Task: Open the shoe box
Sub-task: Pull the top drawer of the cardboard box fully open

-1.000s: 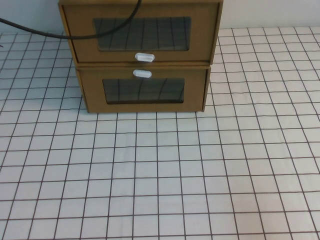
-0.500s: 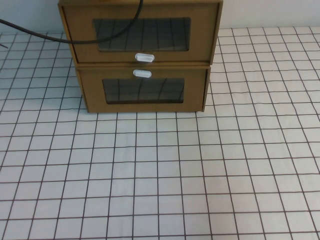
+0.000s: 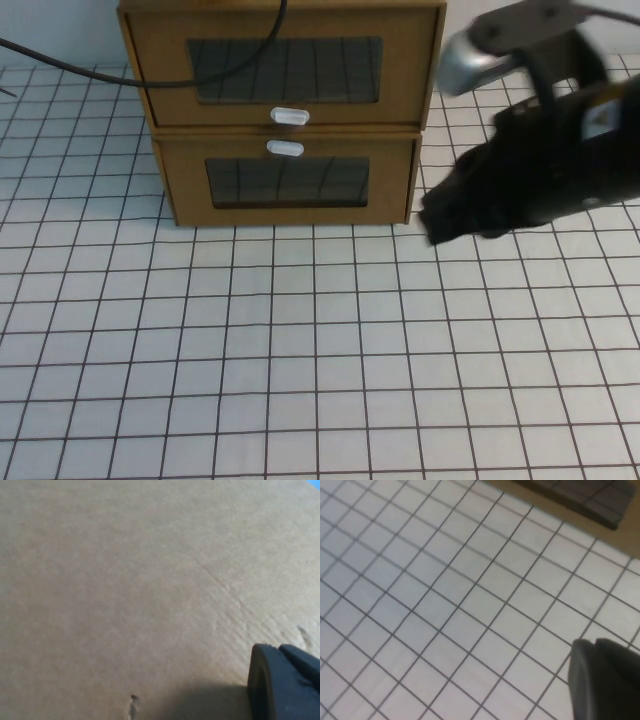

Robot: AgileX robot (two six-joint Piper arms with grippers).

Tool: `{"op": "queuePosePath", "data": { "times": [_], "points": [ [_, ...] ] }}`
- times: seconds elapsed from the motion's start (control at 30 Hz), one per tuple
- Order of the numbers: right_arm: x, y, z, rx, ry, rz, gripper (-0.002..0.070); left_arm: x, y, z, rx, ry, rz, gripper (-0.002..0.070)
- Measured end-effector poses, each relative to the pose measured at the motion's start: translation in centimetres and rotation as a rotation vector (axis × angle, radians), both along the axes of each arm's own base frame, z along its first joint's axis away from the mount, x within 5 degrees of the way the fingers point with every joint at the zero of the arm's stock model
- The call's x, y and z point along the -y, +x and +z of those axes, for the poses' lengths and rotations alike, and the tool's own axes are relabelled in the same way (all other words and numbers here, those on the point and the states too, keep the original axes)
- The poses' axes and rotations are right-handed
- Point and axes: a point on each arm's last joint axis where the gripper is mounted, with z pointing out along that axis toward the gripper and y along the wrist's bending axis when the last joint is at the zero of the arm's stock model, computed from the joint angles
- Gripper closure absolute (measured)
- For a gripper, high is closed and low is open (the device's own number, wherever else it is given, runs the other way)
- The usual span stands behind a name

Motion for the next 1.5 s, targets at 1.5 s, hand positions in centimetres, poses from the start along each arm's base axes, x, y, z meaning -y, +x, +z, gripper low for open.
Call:
{"op": "queuePosePath", "data": {
  "times": [1.5],
  "points": [
    [-15.1, 10.9, -9.8, 0.894, -0.619, 0.305, 0.0413, 0.0, 0.0, 0.0, -0.021, -0.013, 0.011, 0.0677]
  ]
}}
